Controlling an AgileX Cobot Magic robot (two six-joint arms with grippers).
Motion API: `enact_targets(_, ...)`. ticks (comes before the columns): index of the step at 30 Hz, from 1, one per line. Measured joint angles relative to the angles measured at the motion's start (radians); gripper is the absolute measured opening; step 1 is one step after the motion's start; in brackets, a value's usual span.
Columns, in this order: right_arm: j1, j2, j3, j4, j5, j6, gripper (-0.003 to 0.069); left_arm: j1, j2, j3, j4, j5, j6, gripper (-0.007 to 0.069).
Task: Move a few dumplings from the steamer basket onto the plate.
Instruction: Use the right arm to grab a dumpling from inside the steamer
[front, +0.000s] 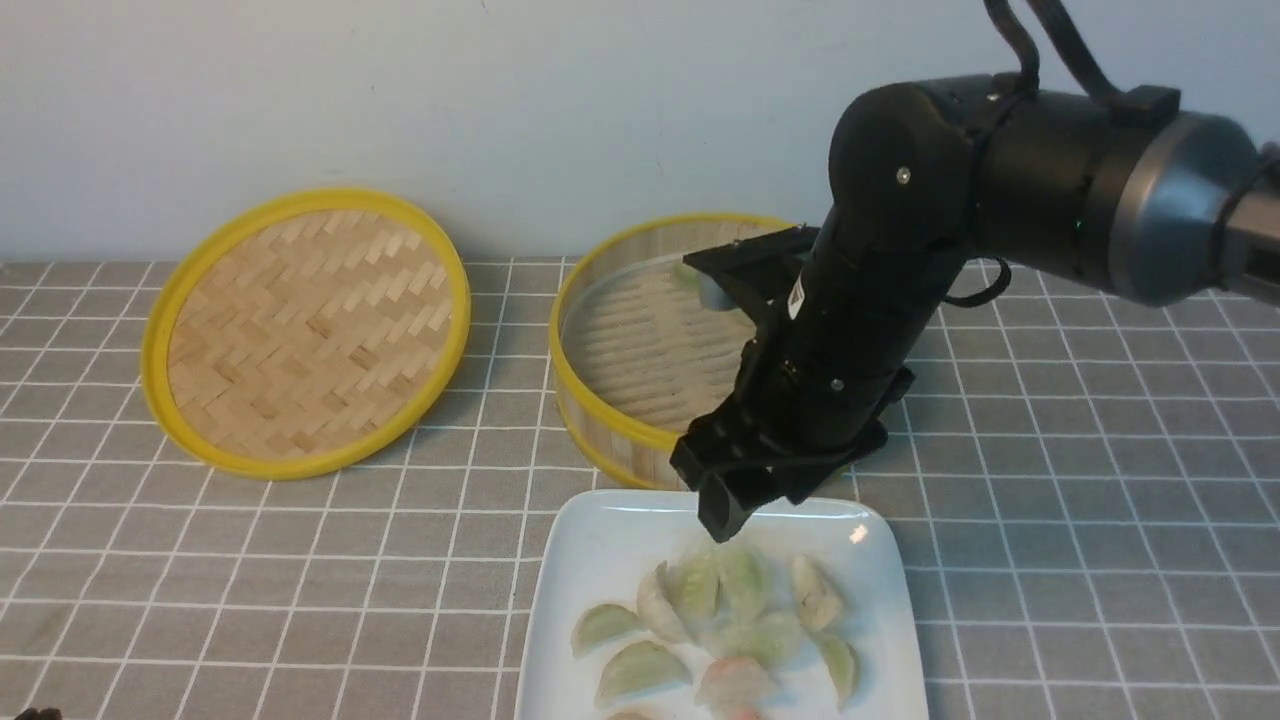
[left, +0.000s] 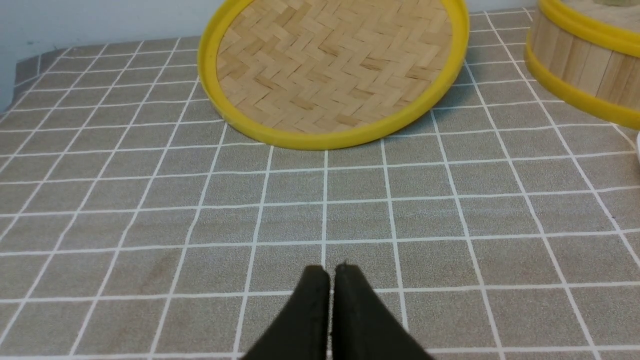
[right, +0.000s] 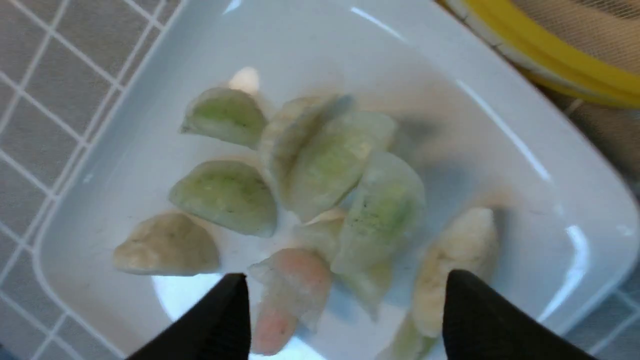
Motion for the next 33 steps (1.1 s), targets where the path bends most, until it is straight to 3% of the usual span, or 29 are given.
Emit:
enact_targets(4, -0.019, 0.009, -0.096, -0.176, -0.062, 0.062, 0.0488, 0.0, 0.0, 0.0, 0.0, 0.0, 0.0, -0.0004)
enact_targets(7, -0.062, 0.05, -0.212, -0.204, -0.081, 0.088, 0.0488, 0.0, 0.0, 0.0, 0.0, 0.0, 0.0, -0.0004)
enact_targets(14, -0.173, 0.322, -0.573, -0.134, -0.053, -0.038, 0.0489, 0.0, 0.0, 0.0, 0.0, 0.0, 0.0, -0.0004)
enact_targets(20, -0.195, 0.554, -0.808, -0.121, -0.015, -0.119, 0.0489, 0.0, 0.0, 0.0, 0.0, 0.0, 0.0, -0.0004)
enact_targets(33, -0.205, 0.742, -0.931, -0.073, -0.107, -0.163, 0.0483, 0.0, 0.0, 0.0, 0.0, 0.001, 0.0, -0.0004)
